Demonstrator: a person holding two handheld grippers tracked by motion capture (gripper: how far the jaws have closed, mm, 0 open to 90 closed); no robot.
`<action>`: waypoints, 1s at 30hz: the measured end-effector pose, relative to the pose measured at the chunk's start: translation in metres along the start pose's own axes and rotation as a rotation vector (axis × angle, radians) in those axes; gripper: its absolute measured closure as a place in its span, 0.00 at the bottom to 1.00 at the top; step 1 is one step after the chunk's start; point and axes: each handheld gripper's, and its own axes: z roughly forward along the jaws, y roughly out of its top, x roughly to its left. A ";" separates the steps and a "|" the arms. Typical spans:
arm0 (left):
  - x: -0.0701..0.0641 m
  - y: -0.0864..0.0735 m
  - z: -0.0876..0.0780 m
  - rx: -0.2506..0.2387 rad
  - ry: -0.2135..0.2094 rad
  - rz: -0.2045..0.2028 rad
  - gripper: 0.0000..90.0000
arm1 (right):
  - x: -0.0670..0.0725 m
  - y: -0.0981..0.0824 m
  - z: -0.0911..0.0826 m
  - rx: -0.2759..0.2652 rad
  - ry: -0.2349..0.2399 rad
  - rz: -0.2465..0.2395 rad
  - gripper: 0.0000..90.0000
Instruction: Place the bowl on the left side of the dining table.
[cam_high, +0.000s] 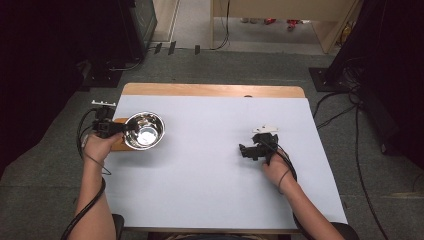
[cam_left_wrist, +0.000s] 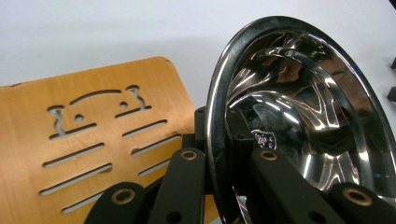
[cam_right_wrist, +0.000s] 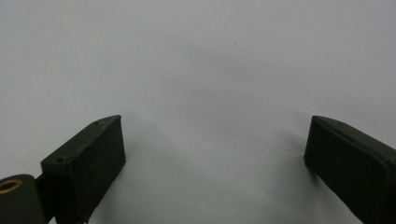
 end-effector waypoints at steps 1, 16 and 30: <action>0.001 0.000 0.000 -0.002 0.003 -0.003 0.98 | 0.000 0.000 0.000 0.000 0.000 0.000 0.05; 0.015 -0.002 -0.001 -0.015 0.055 -0.042 0.98 | 0.000 0.000 0.000 0.000 0.000 0.000 0.05; 0.028 -0.005 -0.001 -0.032 0.100 -0.071 0.98 | 0.000 0.000 0.000 -0.001 0.000 0.000 0.05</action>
